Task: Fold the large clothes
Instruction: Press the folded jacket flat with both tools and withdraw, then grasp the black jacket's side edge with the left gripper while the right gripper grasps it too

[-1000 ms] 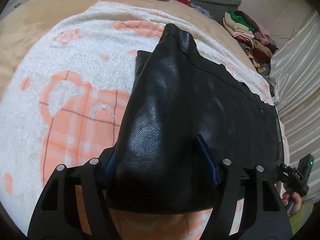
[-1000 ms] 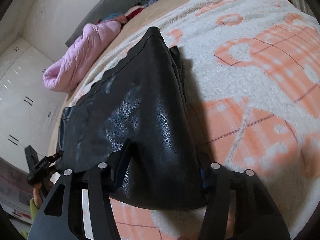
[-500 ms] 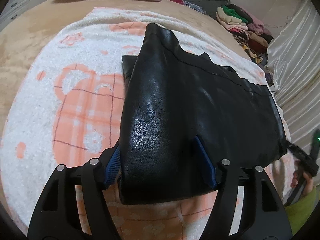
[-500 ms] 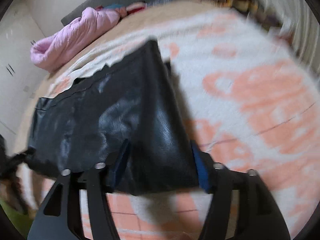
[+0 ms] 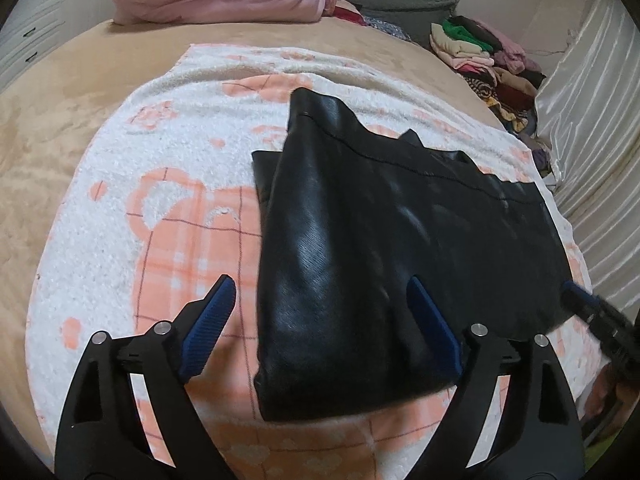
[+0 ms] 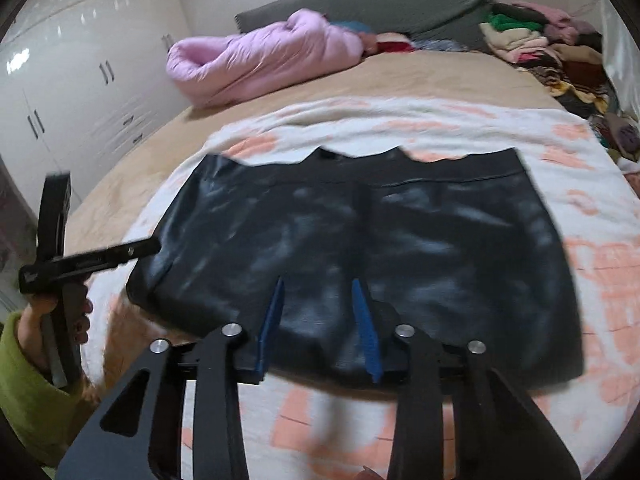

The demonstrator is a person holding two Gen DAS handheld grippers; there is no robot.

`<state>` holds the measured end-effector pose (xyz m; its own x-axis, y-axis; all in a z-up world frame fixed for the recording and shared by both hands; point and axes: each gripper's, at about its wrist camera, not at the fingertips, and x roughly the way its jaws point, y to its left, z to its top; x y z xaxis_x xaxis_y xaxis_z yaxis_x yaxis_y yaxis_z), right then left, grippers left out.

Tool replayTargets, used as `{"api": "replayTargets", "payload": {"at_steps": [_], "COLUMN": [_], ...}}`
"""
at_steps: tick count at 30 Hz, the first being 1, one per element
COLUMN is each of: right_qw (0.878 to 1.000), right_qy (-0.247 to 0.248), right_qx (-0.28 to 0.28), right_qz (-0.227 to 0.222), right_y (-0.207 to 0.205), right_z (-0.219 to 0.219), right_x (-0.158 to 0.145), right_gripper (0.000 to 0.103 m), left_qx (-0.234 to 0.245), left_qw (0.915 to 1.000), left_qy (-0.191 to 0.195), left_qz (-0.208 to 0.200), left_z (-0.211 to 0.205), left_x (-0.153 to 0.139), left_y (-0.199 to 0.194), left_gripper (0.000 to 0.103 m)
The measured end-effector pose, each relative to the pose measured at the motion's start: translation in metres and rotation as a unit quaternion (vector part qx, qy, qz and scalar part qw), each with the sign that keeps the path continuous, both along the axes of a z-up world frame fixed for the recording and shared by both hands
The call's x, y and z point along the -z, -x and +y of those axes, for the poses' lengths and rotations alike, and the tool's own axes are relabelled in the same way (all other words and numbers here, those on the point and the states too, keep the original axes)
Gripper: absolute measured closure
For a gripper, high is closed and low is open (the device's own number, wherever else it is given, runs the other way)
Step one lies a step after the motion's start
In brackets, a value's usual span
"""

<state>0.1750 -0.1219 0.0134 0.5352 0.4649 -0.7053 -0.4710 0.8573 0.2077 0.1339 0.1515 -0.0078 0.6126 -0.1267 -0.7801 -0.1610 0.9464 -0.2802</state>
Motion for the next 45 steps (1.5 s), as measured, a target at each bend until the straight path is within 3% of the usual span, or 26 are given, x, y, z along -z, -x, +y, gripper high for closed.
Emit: {"api": "replayTargets", "payload": {"at_steps": [3, 6, 9, 16, 19, 23, 27, 29, 31, 33, 35, 37, 38, 39, 41, 45], "right_qw": [1.000, 0.997, 0.997, 0.996, 0.999, 0.999, 0.998, 0.993, 0.993, 0.995, 0.998, 1.000, 0.999, 0.997, 0.992, 0.966], "right_qy": [0.019, 0.049, 0.052, 0.022, -0.004, -0.005, 0.024, 0.054, 0.057, 0.060, 0.033, -0.015, -0.021, -0.015, 0.003, 0.060], "right_qx": [0.003, 0.009, 0.007, -0.001, 0.008, 0.017, 0.042, 0.048, 0.049, 0.044, 0.031, -0.001, -0.023, -0.048, -0.085, -0.188], "right_qz": [0.015, 0.053, 0.058, 0.084, 0.052, 0.028, 0.043, 0.093, 0.089, 0.072, 0.047, 0.000, -0.025, -0.056, -0.097, -0.169], "right_y": [-0.002, -0.008, -0.004, -0.012, -0.029, -0.073, -0.122, -0.142, -0.143, -0.135, -0.120, -0.084, -0.064, -0.041, -0.006, 0.064], "right_z": [0.013, 0.022, 0.021, 0.012, 0.009, 0.024, 0.044, 0.049, 0.048, 0.047, 0.045, 0.041, 0.044, 0.050, 0.065, 0.108], "right_x": [0.011, 0.041, 0.057, 0.052, 0.022, 0.004, 0.022, 0.054, 0.065, 0.056, 0.040, 0.016, 0.008, 0.001, -0.001, 0.020], "right_gripper": [0.075, 0.077, 0.077, 0.077, 0.081, 0.083, 0.083, 0.086, 0.086, 0.085, 0.080, 0.059, 0.038, 0.024, 0.013, 0.006], "left_qx": [-0.005, -0.006, -0.006, 0.007, 0.023, 0.029, 0.034, 0.043, 0.049, 0.053, 0.057, 0.059, 0.059, 0.059, 0.058, 0.062], "left_qw": [1.0000, 0.9999, 0.9996, 0.9959, 0.9934, 0.9943, 0.9940, 0.9936, 0.9932, 0.9934, 0.9938, 0.9939, 0.9940, 0.9942, 0.9944, 0.9948], "left_qy": [0.000, 0.000, 0.004, 0.065, 0.092, 0.085, 0.096, 0.099, 0.103, 0.098, 0.092, 0.090, 0.088, 0.086, 0.084, 0.076], "left_qz": [0.006, 0.012, 0.026, 0.063, 0.065, 0.056, 0.040, 0.032, 0.026, 0.026, 0.026, 0.025, 0.025, 0.026, 0.027, 0.027], "left_z": [0.008, 0.014, 0.020, 0.035, 0.035, 0.033, 0.034, 0.033, 0.032, 0.030, 0.027, 0.026, 0.026, 0.025, 0.024, 0.021], "left_x": [0.006, 0.011, 0.019, 0.041, 0.044, 0.038, 0.029, 0.022, 0.017, 0.011, 0.006, 0.003, 0.002, 0.001, 0.000, -0.007], "left_y": [-0.008, -0.020, -0.038, -0.079, -0.089, -0.089, -0.084, -0.082, -0.083, -0.084, -0.085, -0.085, -0.085, -0.086, -0.087, -0.086], "left_gripper": [0.022, 0.022, 0.021, 0.020, 0.036, 0.050, 0.066, 0.072, 0.077, 0.078, 0.078, 0.078, 0.078, 0.078, 0.078, 0.079]}}
